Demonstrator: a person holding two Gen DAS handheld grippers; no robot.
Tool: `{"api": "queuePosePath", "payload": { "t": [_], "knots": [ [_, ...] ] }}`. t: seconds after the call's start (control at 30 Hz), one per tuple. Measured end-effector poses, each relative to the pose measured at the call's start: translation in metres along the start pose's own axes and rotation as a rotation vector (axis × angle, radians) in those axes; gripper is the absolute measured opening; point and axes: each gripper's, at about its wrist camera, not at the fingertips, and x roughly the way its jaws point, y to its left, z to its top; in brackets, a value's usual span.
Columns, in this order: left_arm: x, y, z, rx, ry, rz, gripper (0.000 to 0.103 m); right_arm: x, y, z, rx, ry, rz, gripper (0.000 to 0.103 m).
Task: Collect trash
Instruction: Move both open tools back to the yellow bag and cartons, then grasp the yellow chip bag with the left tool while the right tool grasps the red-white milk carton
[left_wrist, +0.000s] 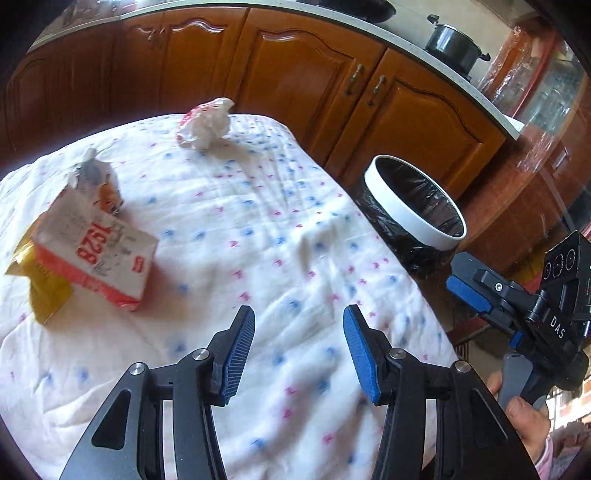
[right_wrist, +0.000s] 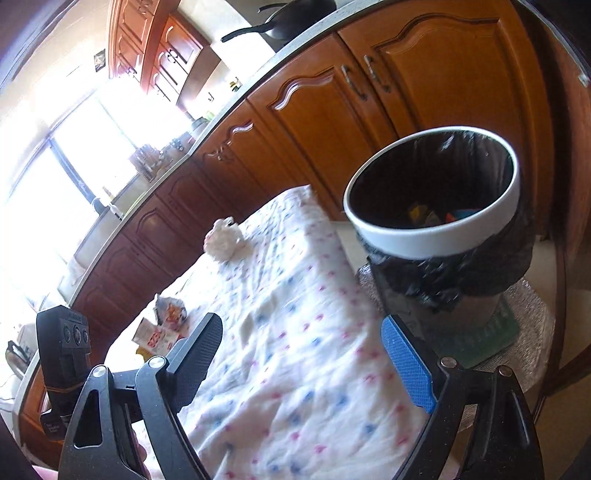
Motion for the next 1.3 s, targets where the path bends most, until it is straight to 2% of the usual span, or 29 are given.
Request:
{"api": "queuePosePath", "payload": {
  "t": [0.3,0.63,0.87,1.07,1.2,1.3],
  "knots": [
    [-0.056,0.05,-0.027,-0.087,-0.058,0.083,0.049,0.016,0.043,-0.024,-0.058,0.058,0.057,0.09],
    [-0.096,0.094,-0.038,-0.168,-0.109,0.159,0.049,0.053,0.099,-0.033,-0.266,0.186,0.164,0.09],
    [-0.098,0.133,-0.031,-0.263,-0.097,0.197,0.049,0.084,0.144,-0.036,-0.467,0.287,0.245,0.09],
    [-0.094,0.151,-0.023,-0.296,-0.092,0.209,0.049,0.118,0.186,-0.041,-0.694,0.356,0.29,0.09],
    [-0.09,0.157,-0.023,-0.307,-0.08,0.221,0.049,0.147,0.203,-0.046,-0.771,0.415,0.315,0.09],
    [-0.09,0.159,-0.023,-0.311,-0.078,0.216,0.049,0.165,0.205,-0.047,-0.775,0.435,0.323,0.089]
  ]
}}
